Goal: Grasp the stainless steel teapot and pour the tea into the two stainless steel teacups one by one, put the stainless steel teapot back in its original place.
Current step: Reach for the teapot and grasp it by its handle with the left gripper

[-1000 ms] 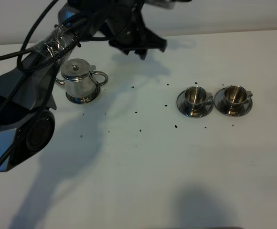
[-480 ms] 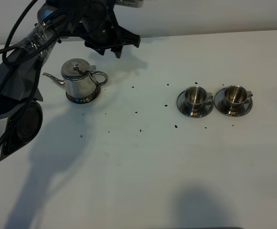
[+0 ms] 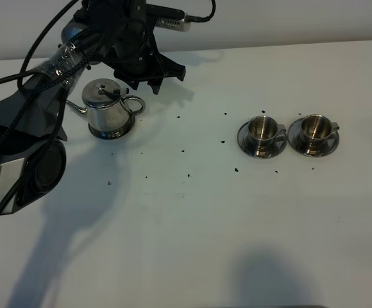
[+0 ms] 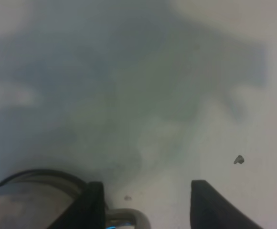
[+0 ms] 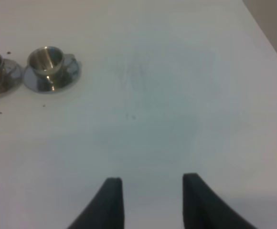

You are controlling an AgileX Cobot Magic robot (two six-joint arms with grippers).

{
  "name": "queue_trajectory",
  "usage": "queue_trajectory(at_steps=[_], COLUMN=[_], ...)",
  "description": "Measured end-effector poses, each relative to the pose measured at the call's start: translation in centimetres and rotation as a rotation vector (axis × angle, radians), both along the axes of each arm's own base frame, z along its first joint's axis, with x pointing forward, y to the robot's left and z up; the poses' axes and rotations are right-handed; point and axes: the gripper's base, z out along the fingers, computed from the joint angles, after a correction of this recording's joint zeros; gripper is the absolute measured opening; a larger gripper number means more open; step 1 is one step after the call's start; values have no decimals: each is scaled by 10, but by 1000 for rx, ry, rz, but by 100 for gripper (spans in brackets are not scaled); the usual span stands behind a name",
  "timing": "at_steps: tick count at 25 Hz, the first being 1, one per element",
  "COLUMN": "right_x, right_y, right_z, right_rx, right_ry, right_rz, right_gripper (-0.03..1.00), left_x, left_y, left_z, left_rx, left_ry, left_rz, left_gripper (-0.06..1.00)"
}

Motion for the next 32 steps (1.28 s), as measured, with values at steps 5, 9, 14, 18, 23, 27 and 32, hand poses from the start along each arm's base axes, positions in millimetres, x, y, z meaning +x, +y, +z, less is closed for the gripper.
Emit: queue_trajectory(at_steps=[5,9,14,18,23,27,32], right_x=[0,0,0,0,0,0,0], right_y=[0,0,0,0,0,0,0], right_z=[0,0,0,0,0,0,0], right_rx=[0,0,0,0,0,0,0], right_ry=[0,0,0,0,0,0,0], right_rz=[0,0,0,0,0,0,0], right_gripper=[29,29,29,29,29,29,29], left_x=[-1,-2,-5,-6,-7,-8,-9], left_y=[-2,-3,-3,-4,-7,-11,-13], left_z=[-2,-6,-18,-18,-18,-18,-17], left_rx=[-22,-18,-9,-20,-39,-35,-29], left_ry=[14,28,70,75,83,82,79], left_rz=[-7,-13,-29,-36,-56,-71,-76], left_gripper=[44,44,44,44,44,44,44])
